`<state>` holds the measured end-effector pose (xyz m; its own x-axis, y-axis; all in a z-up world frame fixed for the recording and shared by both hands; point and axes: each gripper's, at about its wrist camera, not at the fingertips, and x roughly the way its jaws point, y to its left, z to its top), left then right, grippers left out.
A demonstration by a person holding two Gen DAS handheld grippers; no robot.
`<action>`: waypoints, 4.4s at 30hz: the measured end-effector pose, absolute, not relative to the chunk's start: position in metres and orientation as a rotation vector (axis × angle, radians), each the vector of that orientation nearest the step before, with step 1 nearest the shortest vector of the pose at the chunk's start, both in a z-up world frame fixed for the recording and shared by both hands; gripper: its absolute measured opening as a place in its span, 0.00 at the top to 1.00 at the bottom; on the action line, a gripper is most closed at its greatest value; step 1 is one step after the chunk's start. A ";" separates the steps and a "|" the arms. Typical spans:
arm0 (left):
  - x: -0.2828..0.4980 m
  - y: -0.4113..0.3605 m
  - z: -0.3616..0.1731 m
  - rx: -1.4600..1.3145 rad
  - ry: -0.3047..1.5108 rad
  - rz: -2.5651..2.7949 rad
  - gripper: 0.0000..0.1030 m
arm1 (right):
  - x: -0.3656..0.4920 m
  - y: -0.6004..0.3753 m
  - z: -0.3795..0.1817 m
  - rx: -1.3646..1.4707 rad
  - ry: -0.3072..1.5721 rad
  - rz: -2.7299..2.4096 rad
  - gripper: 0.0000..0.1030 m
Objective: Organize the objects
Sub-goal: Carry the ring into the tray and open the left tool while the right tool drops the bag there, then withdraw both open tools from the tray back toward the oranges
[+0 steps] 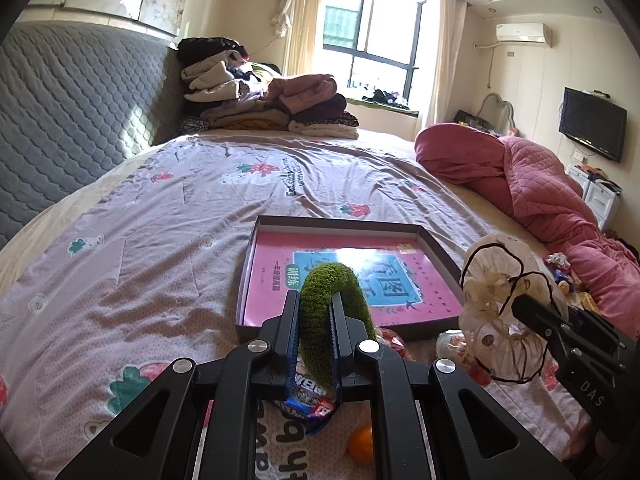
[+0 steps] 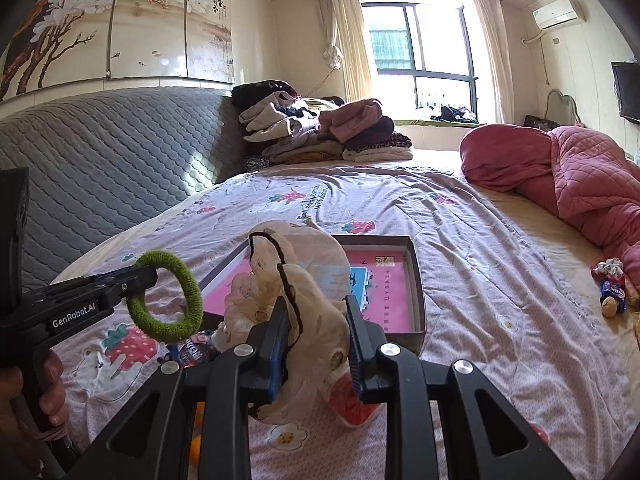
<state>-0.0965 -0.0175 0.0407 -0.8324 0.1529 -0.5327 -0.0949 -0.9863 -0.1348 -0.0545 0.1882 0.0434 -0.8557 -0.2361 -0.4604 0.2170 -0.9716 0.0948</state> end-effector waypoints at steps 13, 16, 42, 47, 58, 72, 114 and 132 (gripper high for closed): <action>-0.150 -0.025 0.030 -0.907 -0.185 2.856 0.87 | -0.097 0.201 0.039 0.725 -0.017 -2.856 0.74; -0.163 -0.027 0.024 -0.932 -0.207 2.834 0.87 | -0.110 0.204 0.036 0.742 -0.004 -2.864 0.74; -0.223 -0.036 -0.025 -1.089 -0.181 2.795 0.87 | -0.185 0.206 -0.020 1.030 0.059 -2.795 0.74; -0.222 -0.033 -0.028 -1.087 -0.172 2.794 0.87 | -0.185 0.208 -0.021 1.042 0.052 -2.798 0.74; -0.221 -0.032 -0.026 -1.083 -0.174 2.797 0.68 | -0.183 0.212 -0.010 1.016 0.062 -2.853 0.48; -0.208 -0.041 -0.001 -0.958 -0.240 2.841 0.43 | -0.173 0.220 0.016 0.893 0.050 -2.930 0.42; -0.060 -0.025 0.059 -0.825 -0.127 2.898 0.29 | -0.033 0.173 0.080 0.651 0.050 -2.825 0.35; -0.042 0.002 0.031 -0.969 -0.039 2.816 0.29 | 0.012 0.173 0.064 0.742 0.072 -2.775 0.35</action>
